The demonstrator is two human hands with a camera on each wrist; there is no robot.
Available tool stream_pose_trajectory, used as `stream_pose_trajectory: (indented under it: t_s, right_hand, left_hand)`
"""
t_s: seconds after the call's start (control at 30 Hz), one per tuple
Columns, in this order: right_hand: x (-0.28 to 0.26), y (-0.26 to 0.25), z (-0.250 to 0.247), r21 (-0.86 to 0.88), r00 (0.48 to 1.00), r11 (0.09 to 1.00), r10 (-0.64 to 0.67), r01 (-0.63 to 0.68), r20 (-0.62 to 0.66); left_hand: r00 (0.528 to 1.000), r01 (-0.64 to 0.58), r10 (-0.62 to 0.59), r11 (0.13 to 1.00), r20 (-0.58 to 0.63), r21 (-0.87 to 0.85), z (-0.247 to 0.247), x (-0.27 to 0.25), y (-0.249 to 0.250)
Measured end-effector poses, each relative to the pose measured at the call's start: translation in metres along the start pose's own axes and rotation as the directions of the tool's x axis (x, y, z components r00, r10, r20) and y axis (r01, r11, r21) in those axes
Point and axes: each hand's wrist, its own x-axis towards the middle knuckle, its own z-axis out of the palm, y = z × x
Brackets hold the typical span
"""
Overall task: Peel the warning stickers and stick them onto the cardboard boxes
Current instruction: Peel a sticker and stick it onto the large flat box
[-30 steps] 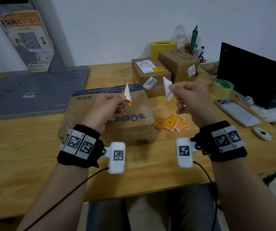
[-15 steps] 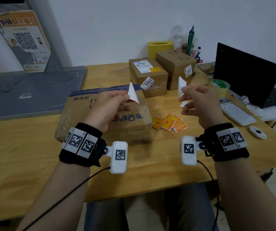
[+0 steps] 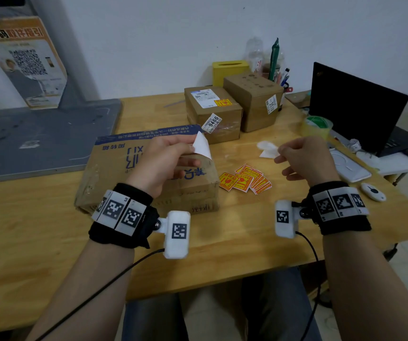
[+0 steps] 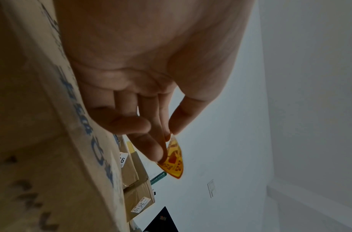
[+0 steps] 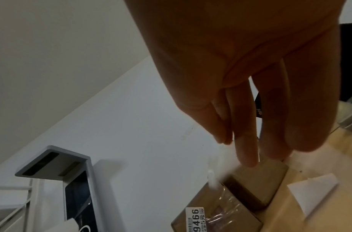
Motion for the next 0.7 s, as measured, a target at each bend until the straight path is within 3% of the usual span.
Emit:
stream_pose_trajectory:
  t_s: [0.2, 0.3, 0.5, 0.6, 0.7]
  right_hand:
    - [0.001, -0.003, 0.005, 0.037, 0.999, 0.999, 0.033, -0.033, -0.006]
    - [-0.006, -0.012, 0.01, 0.069, 0.992, 0.995, -0.082, 0.076, 0.098]
    - [-0.04, -0.047, 0.027, 0.248, 0.861, 0.906, -0.41, 0.344, 0.301]
    - [-0.051, -0.061, 0.04, 0.262, 0.804, 0.89, -0.452, 0.374, 0.387]
    - [-0.054, -0.066, 0.047, 0.248, 0.786, 0.884, -0.465, 0.395, 0.406]
  left_hand:
    - [1.0, 0.001, -0.001, 1.0, 0.01, 0.0, 0.0, 0.001, -0.001]
    - [1.0, 0.001, -0.001, 1.0, 0.02, -0.001, 0.003, 0.001, -0.002]
    - [0.999, 0.002, -0.001, 1.0, 0.034, -0.023, 0.01, 0.002, -0.002]
    - [0.999, -0.001, 0.002, 1.0, 0.037, -0.025, 0.011, 0.001, 0.0]
    - [1.0, 0.002, -0.002, 1.0, 0.021, -0.01, 0.01, 0.0, 0.001]
